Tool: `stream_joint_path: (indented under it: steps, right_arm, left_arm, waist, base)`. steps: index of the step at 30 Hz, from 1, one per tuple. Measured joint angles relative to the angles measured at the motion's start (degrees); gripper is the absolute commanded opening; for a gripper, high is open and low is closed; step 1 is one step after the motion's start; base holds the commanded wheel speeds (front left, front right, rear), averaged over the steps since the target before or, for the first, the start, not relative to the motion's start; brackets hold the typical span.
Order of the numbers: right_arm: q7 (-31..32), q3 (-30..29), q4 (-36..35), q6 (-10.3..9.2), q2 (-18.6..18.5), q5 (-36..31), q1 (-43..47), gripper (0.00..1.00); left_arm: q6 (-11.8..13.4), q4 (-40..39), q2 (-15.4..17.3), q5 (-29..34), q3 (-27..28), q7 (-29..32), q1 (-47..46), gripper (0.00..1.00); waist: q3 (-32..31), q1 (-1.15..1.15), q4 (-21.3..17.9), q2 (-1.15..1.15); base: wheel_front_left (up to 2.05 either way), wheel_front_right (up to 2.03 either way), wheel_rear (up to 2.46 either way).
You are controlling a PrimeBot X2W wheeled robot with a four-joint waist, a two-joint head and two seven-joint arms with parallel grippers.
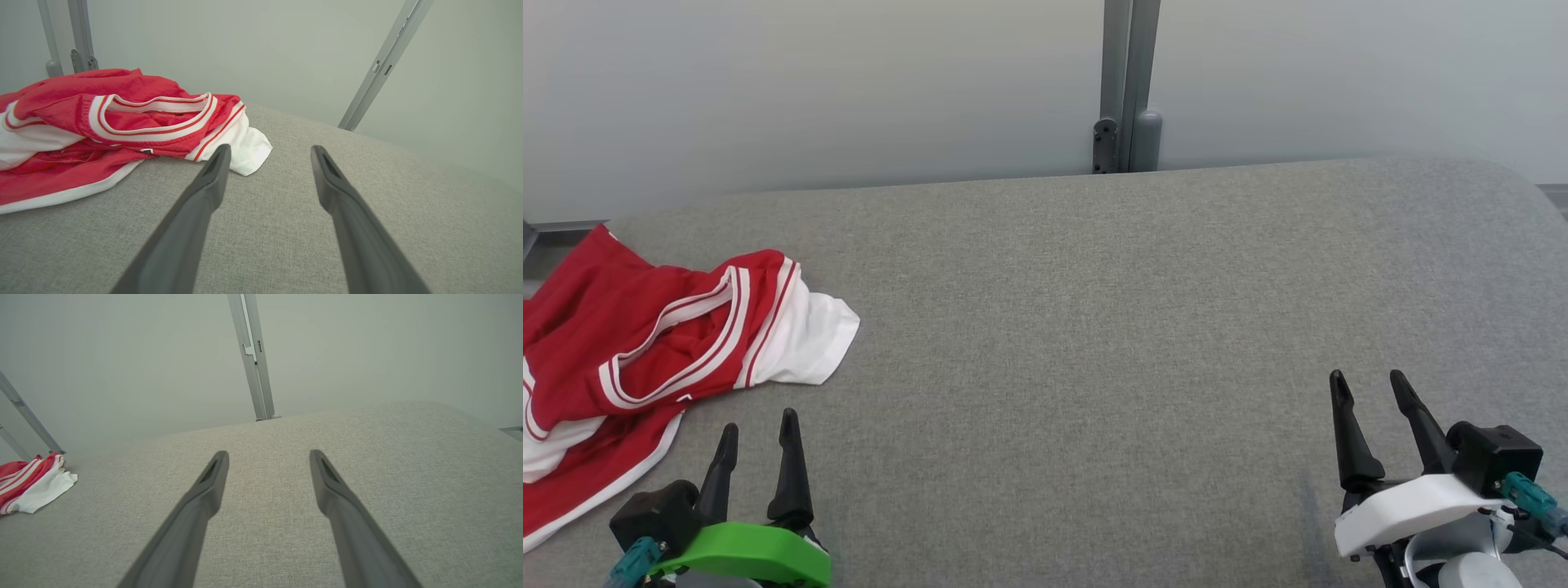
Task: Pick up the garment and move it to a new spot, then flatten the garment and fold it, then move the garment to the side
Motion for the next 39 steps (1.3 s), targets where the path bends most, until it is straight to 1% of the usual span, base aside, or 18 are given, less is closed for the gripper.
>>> stream_joint_path:
  steps: [13,39]
  right_arm:
    - [-1.7,-0.9,0.2,0.01,0.0,-6.1,0.5,1.00]
    - [-4.5,-2.4,-0.3,0.01,0.4,-16.7,1.7,1.00]
  left_arm:
    - [-0.1,0.0,0.1,7.0,0.4,-1.6,0.5,1.00]
    - [-0.6,1.2,0.1,17.8,1.4,-4.6,1.4,1.00]
  waist:
    - [0.0,0.00,-0.4,0.00]
    - [-0.2,0.00,-0.2,0.00]
  base:
    - [0.00,0.00,0.00]
    - [0.00,0.00,0.00]
